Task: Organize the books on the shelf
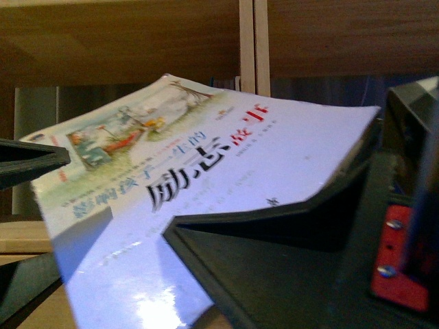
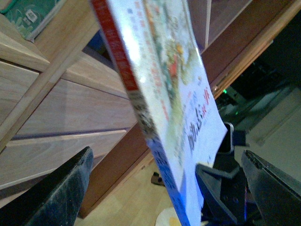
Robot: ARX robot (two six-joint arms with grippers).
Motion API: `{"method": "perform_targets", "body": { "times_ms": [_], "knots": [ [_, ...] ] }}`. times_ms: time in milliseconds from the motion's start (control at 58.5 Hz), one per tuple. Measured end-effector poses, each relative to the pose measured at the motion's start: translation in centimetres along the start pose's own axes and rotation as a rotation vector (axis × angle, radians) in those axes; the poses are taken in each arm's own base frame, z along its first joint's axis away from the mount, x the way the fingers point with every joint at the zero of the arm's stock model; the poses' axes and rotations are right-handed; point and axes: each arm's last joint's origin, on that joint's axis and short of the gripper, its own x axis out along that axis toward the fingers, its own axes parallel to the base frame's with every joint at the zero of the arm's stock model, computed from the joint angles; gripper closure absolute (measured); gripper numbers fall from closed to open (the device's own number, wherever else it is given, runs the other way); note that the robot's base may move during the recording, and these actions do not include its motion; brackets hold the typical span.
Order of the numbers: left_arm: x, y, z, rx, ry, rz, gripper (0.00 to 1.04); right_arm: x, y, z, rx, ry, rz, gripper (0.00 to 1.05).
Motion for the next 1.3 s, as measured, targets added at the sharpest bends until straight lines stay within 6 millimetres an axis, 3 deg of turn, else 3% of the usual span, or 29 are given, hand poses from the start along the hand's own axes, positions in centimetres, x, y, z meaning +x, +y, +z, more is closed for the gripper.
{"method": "perform_targets", "body": {
  "times_ms": [564,803,1026,1299],
  "knots": [
    [0.0,0.0,0.0,-0.01,-0.002,0.0,0.81,1.2,0.1,-1.8,0.003,0.044,-0.006,0.97],
    [0.0,0.0,0.0,-0.045,-0.004,0.0,0.98,1.0,-0.2,-1.8,-0.003,0.049,-0.018,0.7],
    [0.0,0.0,0.0,-0.066,0.002,-0.002,0.98,0.1,-1.0,-1.7,-0.008,0.047,-0.052,0.4],
    [-0.9,-0.2,0.6,0.011,-0.009,0.021,0.98,-3.1,-2.2,-0.1,-0.051,0.043,-0.103,0.06]
  ]
}}
